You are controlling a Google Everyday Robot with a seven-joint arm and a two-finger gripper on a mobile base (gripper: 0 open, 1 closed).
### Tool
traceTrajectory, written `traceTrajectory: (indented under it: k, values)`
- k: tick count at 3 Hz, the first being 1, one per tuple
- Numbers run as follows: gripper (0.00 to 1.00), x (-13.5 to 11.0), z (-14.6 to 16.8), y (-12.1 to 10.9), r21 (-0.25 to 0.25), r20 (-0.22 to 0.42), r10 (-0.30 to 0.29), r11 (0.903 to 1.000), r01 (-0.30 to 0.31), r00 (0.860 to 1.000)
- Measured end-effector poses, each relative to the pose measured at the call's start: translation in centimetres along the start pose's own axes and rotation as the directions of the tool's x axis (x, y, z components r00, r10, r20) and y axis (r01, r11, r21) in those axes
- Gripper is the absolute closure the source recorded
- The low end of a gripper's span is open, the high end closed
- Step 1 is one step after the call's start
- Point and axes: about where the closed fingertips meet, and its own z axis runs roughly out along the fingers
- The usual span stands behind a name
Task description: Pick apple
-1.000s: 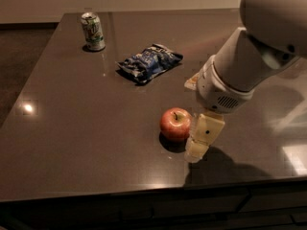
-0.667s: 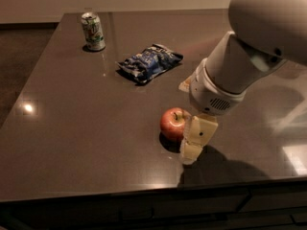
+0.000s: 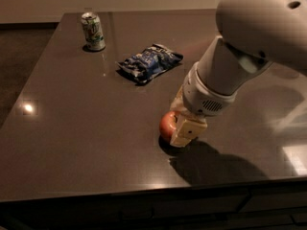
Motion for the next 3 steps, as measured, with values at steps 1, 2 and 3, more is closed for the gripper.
traceTrajectory:
  k: [1, 2, 3]
  values:
    - [0.65, 0.0, 0.2, 0.0, -0.007, -0.001, -0.001, 1.0000, 0.001, 1.000]
    - [0.88, -0.3, -1.5, -0.2, -0.003, 0.002, -0.006, 1.0000, 0.006, 1.000]
    - [1.00, -1.1, -4.6, -0.5, 0.003, 0.016, -0.034, 0.9994, 0.034, 0.999]
